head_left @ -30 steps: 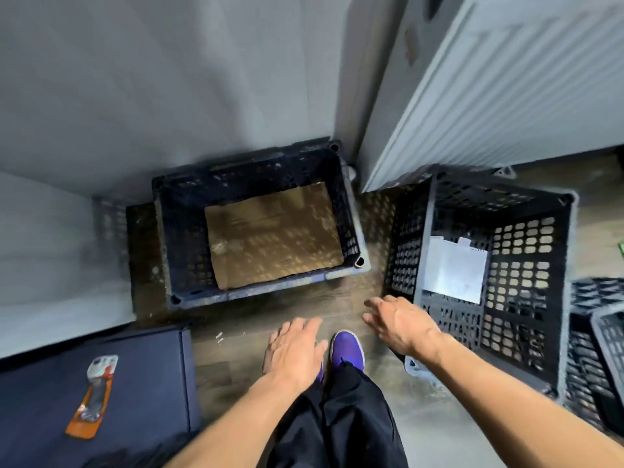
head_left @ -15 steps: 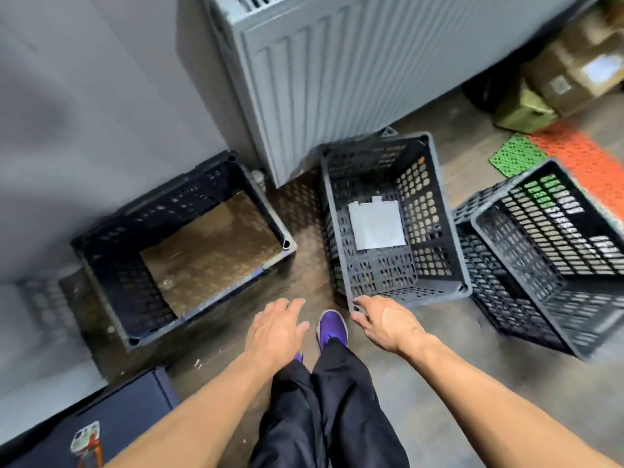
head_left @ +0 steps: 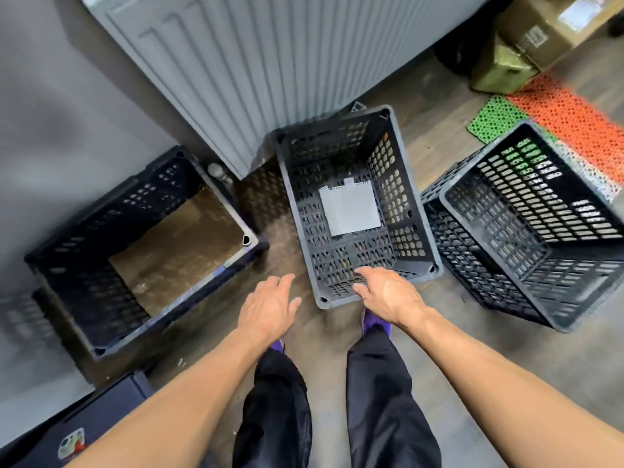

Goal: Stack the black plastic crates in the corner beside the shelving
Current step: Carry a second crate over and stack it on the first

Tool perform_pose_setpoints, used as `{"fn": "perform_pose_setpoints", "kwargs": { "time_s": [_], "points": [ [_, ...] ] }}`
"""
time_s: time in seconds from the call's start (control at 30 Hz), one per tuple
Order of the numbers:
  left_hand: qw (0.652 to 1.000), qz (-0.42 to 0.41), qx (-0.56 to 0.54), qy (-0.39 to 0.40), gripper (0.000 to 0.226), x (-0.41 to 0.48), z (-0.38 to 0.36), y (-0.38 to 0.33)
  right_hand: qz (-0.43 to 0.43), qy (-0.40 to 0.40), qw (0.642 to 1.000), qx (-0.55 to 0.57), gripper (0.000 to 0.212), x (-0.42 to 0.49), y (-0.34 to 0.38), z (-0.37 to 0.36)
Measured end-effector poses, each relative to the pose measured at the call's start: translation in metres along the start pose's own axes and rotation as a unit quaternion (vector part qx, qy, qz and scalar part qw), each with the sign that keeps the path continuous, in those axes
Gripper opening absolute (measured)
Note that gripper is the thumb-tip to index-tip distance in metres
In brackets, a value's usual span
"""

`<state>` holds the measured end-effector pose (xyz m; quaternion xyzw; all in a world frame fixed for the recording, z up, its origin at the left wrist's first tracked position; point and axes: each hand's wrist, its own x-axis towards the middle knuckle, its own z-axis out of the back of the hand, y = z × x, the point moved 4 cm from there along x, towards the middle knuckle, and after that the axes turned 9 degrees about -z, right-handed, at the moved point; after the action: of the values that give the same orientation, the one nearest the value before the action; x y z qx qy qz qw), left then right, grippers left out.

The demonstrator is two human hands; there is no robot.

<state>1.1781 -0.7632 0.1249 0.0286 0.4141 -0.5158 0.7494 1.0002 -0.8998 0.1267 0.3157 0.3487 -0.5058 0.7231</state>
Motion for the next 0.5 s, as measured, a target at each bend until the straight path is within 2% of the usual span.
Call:
{"fn": "perform_pose_setpoints", "kwargs": {
  "time_s": [0.3,0.5],
  "points": [
    [0.987,0.115,-0.103,-0.042,0.062,0.095,-0.012,-0.034,-0.01,-0.031,0.999,-0.021,0.05,0.076,-0.072,0.056],
    [0.976,0.156,-0.106,-0.108,0.064,0.145,-0.027,-0.031,-0.034,-0.058,0.997,-0.031,0.052,0.127,-0.096,0.064]
  ]
}}
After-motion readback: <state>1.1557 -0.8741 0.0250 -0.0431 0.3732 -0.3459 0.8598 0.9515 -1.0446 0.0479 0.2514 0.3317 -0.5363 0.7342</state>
